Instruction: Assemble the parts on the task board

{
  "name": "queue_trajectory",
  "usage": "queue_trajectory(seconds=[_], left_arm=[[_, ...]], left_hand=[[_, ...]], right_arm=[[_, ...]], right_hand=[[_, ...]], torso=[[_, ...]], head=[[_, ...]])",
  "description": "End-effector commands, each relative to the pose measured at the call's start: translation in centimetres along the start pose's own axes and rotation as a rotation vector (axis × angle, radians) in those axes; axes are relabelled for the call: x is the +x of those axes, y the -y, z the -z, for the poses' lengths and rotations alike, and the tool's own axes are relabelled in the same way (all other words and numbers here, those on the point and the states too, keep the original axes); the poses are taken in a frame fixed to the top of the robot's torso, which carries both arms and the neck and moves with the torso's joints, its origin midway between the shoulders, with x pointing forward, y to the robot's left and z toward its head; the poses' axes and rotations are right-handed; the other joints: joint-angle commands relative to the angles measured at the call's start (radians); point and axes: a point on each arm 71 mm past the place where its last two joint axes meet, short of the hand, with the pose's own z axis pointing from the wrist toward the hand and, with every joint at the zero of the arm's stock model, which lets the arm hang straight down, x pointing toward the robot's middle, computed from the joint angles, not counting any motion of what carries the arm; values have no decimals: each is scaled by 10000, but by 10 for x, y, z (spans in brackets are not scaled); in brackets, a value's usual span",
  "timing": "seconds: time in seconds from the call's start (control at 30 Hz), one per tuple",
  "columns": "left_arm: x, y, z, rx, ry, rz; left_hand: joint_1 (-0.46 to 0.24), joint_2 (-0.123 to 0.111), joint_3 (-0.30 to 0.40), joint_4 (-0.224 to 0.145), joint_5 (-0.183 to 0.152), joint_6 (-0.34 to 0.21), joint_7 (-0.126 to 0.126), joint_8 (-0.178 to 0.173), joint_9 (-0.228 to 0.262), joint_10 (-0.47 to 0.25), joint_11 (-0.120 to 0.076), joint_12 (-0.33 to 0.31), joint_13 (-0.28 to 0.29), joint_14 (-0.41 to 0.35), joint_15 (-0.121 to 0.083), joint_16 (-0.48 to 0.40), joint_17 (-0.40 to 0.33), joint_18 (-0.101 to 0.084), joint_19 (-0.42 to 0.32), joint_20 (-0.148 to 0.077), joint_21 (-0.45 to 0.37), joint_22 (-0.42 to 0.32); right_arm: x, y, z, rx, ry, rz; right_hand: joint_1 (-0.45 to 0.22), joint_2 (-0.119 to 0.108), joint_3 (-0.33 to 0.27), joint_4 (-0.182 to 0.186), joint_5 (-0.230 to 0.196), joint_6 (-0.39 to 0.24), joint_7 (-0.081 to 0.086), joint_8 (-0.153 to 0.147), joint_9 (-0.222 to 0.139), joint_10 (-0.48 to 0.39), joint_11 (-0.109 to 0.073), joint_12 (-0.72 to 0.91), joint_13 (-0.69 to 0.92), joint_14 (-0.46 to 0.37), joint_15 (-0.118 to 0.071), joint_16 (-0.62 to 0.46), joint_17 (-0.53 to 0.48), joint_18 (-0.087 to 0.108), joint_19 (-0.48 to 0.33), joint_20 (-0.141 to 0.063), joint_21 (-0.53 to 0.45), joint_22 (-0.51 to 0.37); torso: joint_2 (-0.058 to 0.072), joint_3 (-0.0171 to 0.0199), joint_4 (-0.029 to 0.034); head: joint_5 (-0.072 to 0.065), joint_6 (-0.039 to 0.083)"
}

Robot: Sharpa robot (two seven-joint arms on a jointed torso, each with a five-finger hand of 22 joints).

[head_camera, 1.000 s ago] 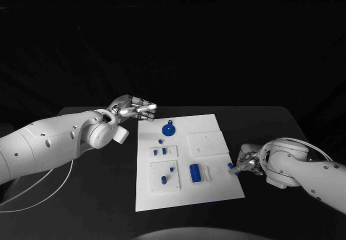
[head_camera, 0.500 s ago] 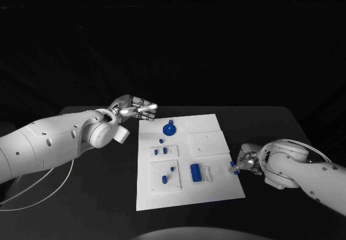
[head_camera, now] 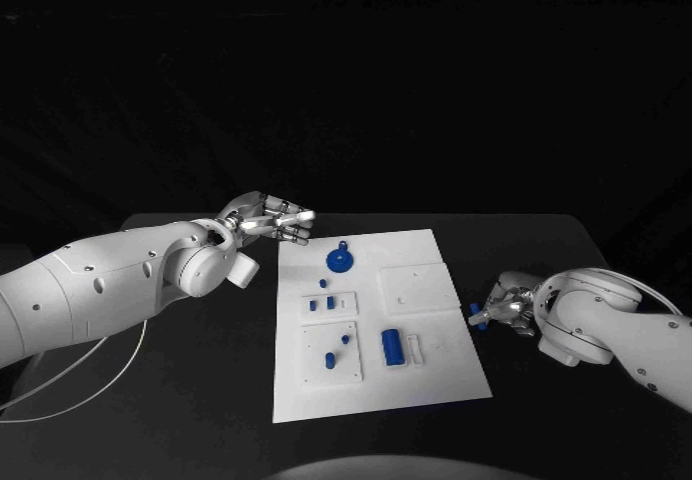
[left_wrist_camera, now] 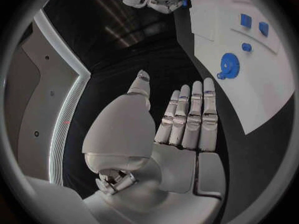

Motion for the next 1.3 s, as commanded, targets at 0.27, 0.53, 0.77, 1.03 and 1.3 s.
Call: queue_trajectory(seconds=[0.27,0.53,0.77,1.03,1.3], left_arm=[[3,0,-1,-30,-207,39],[5,0,-2,-51,-277,43],[7,0,-2,-67,-347,33],[8,0,-3,-93,-390,32],[9,0,-3,-116,-430,33]], left_hand=[[2,1,-7,36,-46,-54,-2,27,11,-46,45,19,13,32,16,-32,4,-7,11,-24,-4,5],[37,-17,4,103,-52,-66,2,29,13,-59,49,19,13,31,17,-33,4,-6,10,-24,-4,5],[37,-17,4,103,-52,-66,2,29,13,-59,49,19,13,31,17,-33,4,-6,10,-24,-4,5],[28,-16,-1,128,-60,-76,4,28,12,-66,51,18,13,26,19,-33,3,-6,8,-22,-4,5],[25,-15,0,145,-58,-78,7,29,12,-68,52,19,13,27,19,-32,4,-6,9,-21,-4,5]], right_arm=[[-1,-39,22,-1312,-233,-302],[31,-61,24,-1832,-1300,-175],[59,-70,20,-1944,-1993,10],[76,-76,18,-1993,-2369,152],[80,-80,18,-2065,-2382,114]], right_hand=[[37,-28,755,-971,250,63,10,30,258,126,-35,22,8,27,13,59,-48,-198,541,4,60,860],[15,57,607,-1045,388,42,13,28,290,118,-30,25,27,17,17,88,-76,-204,535,7,55,862],[-22,87,505,-1045,469,37,2,28,281,111,-31,22,31,12,15,86,-91,-201,530,6,-8,846],[-42,132,313,-1047,523,41,-21,26,249,112,-40,21,35,9,11,86,-108,-206,535,1,-21,844],[-48,156,205,-1025,524,53,-35,26,215,122,-45,35,47,9,6,97,-107,-210,534,-4,-36,841]], torso=[[3,-10,14],[4,-2,8],[2,3,3],[2,1,-4],[1,-6,6]], head=[[28,-24],[53,-56],[78,-74],[90,-95],[91,-93]])
